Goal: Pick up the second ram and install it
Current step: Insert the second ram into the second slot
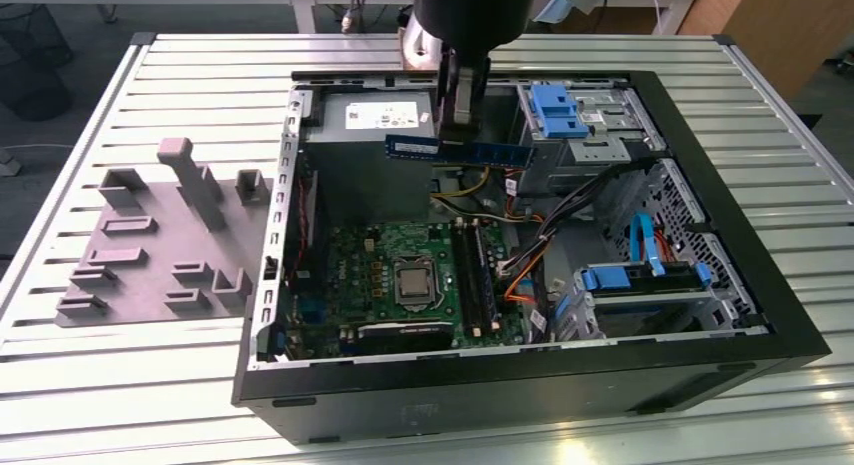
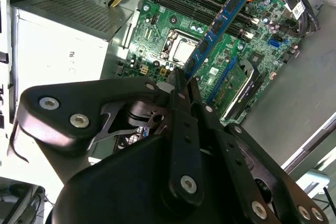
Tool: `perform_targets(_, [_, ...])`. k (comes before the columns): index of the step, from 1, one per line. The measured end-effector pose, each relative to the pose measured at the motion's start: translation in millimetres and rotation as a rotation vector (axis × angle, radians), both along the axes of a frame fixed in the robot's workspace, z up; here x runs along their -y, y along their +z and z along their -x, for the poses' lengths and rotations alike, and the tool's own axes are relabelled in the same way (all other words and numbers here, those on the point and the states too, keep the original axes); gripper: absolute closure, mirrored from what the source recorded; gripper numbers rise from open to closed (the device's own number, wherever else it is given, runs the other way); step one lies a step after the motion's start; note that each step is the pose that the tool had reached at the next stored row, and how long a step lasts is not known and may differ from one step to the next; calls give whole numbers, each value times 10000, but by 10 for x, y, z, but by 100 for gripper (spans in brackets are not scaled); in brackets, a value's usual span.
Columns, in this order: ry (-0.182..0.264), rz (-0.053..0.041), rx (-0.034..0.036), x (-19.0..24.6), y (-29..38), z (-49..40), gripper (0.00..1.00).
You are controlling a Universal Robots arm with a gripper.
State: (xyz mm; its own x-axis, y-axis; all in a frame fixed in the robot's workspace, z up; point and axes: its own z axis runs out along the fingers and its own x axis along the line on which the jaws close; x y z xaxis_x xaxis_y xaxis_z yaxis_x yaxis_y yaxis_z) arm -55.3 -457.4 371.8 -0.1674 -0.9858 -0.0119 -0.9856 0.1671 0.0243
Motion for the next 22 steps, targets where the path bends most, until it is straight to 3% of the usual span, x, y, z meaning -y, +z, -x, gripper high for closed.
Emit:
perform_targets(9, [-169,1,-1,0,0,0,86])
perform_targets(22, [-2069,2,0,0,-8,0,86])
